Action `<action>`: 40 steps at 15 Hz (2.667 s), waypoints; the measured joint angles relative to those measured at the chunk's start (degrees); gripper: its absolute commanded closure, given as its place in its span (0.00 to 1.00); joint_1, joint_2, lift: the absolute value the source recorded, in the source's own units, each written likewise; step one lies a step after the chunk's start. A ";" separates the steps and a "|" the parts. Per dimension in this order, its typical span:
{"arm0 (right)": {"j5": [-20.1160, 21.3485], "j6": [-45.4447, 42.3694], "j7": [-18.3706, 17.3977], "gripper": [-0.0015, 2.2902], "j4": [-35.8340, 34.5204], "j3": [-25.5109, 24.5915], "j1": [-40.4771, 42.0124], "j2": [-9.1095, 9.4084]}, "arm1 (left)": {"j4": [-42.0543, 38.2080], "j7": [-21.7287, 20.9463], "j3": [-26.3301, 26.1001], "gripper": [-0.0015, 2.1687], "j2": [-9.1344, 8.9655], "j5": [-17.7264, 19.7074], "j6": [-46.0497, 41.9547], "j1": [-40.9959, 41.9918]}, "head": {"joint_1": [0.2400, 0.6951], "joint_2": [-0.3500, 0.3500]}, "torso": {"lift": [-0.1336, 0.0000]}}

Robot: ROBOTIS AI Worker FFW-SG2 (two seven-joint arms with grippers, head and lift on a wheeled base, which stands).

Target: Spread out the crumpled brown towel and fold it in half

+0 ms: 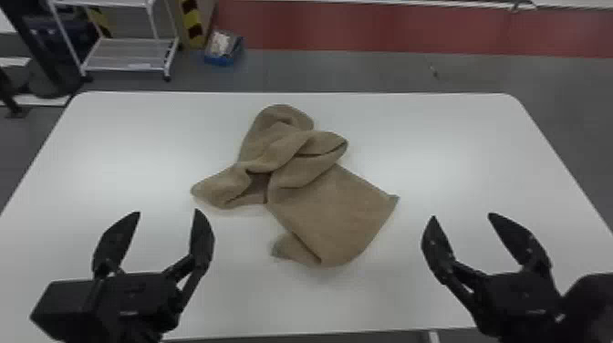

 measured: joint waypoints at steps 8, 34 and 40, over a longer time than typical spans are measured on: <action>-0.04 -0.52 0.29 0.06 0.00 0.05 0.41 0.00 | -0.22 0.20 -0.25 0.09 0.00 -0.26 -0.32 0.62 | 1.00 0.43 | 0.07; 18.07 24.35 -0.60 0.18 11.05 26.60 -16.82 -3.16 | 0.44 -0.48 0.73 0.09 0.00 -0.17 -2.29 1.83 | 1.00 0.89 | 0.07; 17.88 26.32 -2.06 0.67 12.70 26.15 -18.06 -3.14 | 2.21 -0.56 0.80 0.09 0.00 0.28 -2.17 0.54 | 1.00 0.86 | 0.07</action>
